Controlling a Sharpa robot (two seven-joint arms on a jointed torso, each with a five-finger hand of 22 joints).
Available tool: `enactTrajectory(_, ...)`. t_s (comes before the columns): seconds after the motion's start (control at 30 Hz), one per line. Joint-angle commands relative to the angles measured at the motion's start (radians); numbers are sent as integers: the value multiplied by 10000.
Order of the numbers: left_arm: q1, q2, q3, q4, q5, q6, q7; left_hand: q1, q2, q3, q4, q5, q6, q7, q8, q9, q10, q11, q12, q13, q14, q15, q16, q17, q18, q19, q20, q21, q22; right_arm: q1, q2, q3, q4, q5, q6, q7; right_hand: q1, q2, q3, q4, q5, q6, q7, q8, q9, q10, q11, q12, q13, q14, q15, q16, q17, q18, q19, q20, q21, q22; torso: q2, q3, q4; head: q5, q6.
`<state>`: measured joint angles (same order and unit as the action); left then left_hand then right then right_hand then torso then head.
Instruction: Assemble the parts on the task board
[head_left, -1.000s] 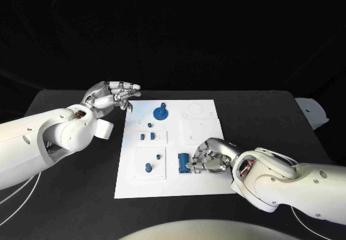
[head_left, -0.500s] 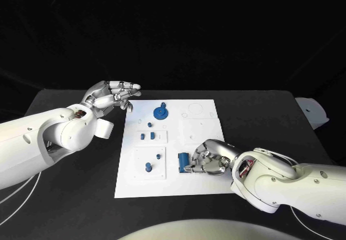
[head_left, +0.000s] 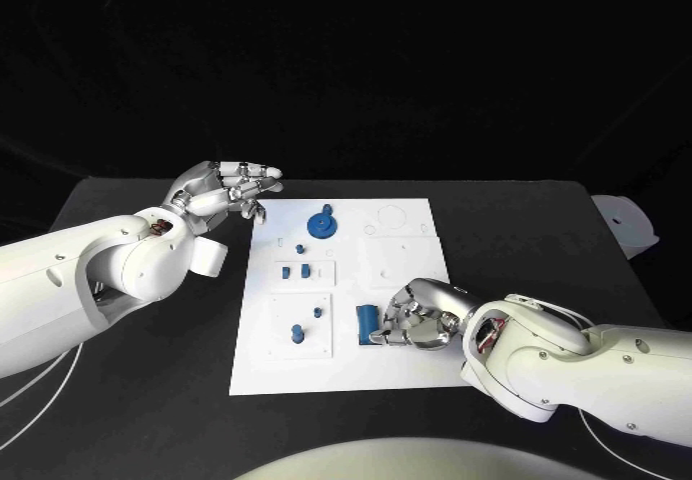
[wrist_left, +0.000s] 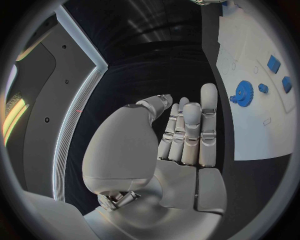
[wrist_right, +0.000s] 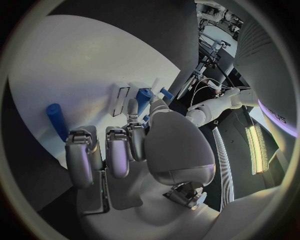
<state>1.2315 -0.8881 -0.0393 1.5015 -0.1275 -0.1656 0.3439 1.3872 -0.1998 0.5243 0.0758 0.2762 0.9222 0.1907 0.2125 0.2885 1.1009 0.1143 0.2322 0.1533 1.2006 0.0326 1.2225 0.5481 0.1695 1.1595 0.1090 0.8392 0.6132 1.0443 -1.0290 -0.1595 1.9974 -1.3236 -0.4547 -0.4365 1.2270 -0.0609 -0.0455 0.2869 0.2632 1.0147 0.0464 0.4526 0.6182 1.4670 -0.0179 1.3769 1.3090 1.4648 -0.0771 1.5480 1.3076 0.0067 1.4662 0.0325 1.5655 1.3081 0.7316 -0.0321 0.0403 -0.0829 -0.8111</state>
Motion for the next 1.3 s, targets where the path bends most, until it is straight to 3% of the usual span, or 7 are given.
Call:
enactTrajectory(0.03,4,8,5,21,35,125,59,-89,6,-50,4,-14,-72,-15,55,-12,-55,-10,56,13,-47,-22,33,12,151,35,46,-38,-12,-8,38,-2,-26,-127,103,-74,116,1,-20,13,-63,85,17,24,-13,251,-58,46,1519,968,-76,52,2173,-67,1046,-90,53,2627,2,1,1,2,-15)
enactTrajectory(0.17,4,7,4,23,35,124,58,-89,6,-50,4,-14,-72,-15,55,-12,-55,-10,56,13,-47,-22,33,12,151,35,46,-38,-12,-8,67,-2,-50,-182,-116,-146,203,69,5,16,-57,105,2,29,-19,266,-70,73,1536,968,-87,52,2173,-67,1046,-98,53,2627,0,3,-8,9,-2)
enactTrajectory(0.3,4,4,4,21,35,118,54,-93,12,-53,4,-14,-74,-16,65,-12,-67,-12,81,19,-51,-23,37,-1,151,39,45,-41,-16,-8,34,-2,4,-18,-333,-176,47,280,-37,66,-30,150,3,37,-38,287,-75,102,1559,967,-97,49,2165,-67,1046,-111,53,2627,1,12,-4,22,14)
enactTrajectory(0.57,4,7,0,15,35,124,47,-95,15,-54,4,-15,-75,-16,69,-12,-71,-12,90,22,-52,-23,39,-7,151,41,45,-43,-17,0,-208,2,164,154,-776,117,-11,244,-124,44,46,109,11,12,-56,264,-68,47,1531,964,-94,44,2153,-67,1046,-111,53,2627,-2,16,-20,2,48)
enactTrajectory(0.73,4,8,-4,7,35,130,51,-95,15,-54,4,-15,-75,-16,69,-12,-71,-12,90,22,-52,-23,39,-7,151,41,45,-43,-17,92,-621,8,209,281,-1092,494,292,163,-188,5,180,-191,125,-213,-170,174,23,-123,1450,940,-25,0,2046,-67,1046,-69,53,2627,-9,7,-13,-52,72)
enactTrajectory(1.0,4,1,-14,27,36,146,74,-100,15,-57,7,-16,-77,-16,71,-12,-75,-11,97,24,-50,-23,43,-1,151,42,45,-44,-18,274,-1599,6,106,-233,-701,703,683,75,-244,3,-16,-261,200,-368,-268,106,90,-250,1393,935,37,-11,2028,-67,1046,-9,53,2627,-12,-4,-37,-243,171)
enactTrajectory(1.3,3,5,-21,30,36,158,89,-112,8,-66,12,-18,-79,-14,72,-13,-80,-9,102,25,-50,-22,44,-3,151,42,46,-46,-19,202,-2221,-30,87,-1280,-52,324,830,56,-270,1,-73,-227,205,-400,-298,3,99,-482,1268,895,50,-86,1850,-67,1046,9,53,2627,-23,8,-70,-415,240)
